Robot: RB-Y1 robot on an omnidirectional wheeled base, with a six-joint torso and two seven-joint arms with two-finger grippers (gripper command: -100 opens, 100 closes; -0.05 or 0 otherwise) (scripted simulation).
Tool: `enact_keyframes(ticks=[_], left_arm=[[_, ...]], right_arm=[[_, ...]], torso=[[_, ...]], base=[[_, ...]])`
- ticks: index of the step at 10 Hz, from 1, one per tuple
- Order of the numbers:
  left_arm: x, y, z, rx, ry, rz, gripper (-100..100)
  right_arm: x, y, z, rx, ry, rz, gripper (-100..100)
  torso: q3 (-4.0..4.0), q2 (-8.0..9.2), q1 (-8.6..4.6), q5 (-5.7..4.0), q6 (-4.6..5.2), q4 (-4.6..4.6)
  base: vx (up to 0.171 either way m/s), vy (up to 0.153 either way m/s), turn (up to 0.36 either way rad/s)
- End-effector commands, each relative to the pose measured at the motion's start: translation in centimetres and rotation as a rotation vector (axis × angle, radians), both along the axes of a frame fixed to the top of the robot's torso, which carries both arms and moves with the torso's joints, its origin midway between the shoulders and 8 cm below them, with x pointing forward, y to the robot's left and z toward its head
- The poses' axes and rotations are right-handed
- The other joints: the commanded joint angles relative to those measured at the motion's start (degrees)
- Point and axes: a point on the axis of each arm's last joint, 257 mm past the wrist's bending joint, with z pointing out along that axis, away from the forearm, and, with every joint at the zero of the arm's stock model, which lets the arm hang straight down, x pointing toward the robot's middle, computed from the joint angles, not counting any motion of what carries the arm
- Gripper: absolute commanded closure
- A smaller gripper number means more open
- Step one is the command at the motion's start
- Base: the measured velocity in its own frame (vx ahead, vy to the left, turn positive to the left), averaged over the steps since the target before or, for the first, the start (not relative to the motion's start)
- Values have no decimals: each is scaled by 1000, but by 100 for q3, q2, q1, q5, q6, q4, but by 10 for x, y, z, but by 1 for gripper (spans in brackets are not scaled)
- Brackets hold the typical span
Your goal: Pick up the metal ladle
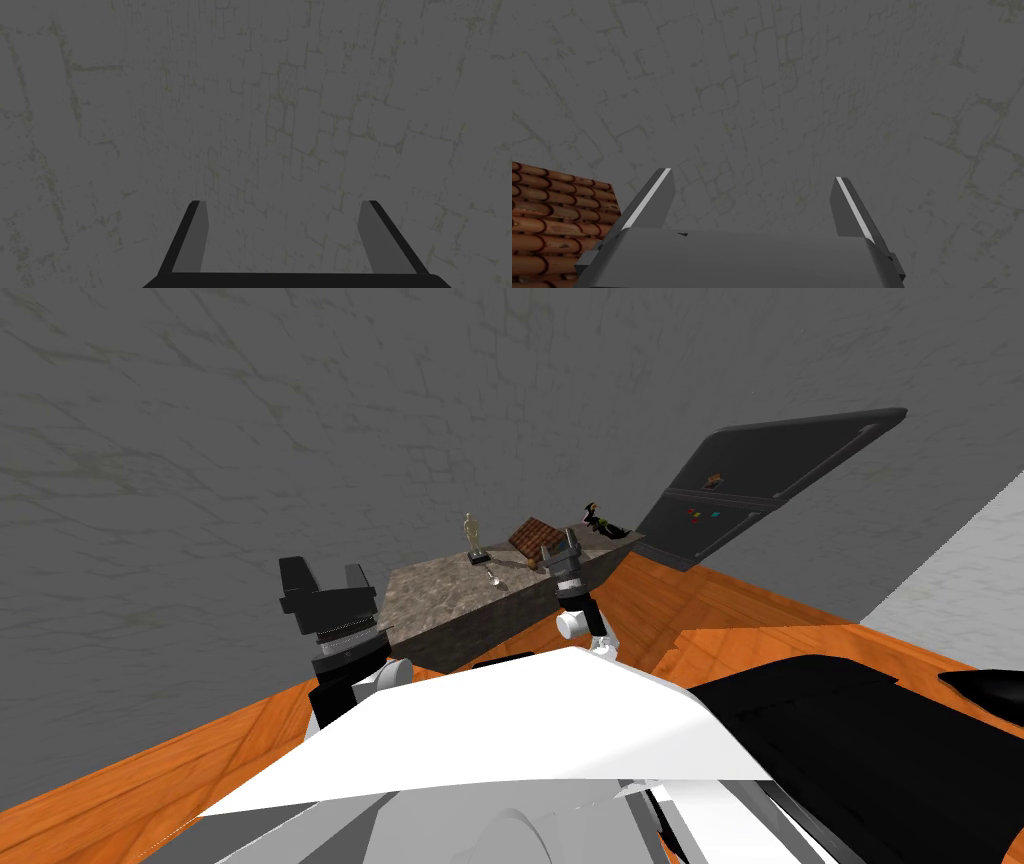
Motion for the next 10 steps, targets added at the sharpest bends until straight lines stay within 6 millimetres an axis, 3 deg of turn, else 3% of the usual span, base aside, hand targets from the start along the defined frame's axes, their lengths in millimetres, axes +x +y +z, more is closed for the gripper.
enact_keyframes(ticks=[1, 2, 10], left_arm=[[0, 0, 0, 0, 0, 0, 0], [0, 0, 0, 0, 0, 0, 0], [0, 0, 0, 0, 0, 0, 0]], right_arm=[[17, 10, -7, 35, 45, 61, -100], [20, 13, -2, 36, 43, 70, -100], [83, 49, -23, 150, 211, 236, -100]], torso=[[0, 0, 0, 0, 0, 0], [2, 3, -6, -1, 0, 1], [-2, -3, 16, 3, 0, -1]], base=[[-44, -95, -27], [-24, -65, 0], [-16, -49, 0]])
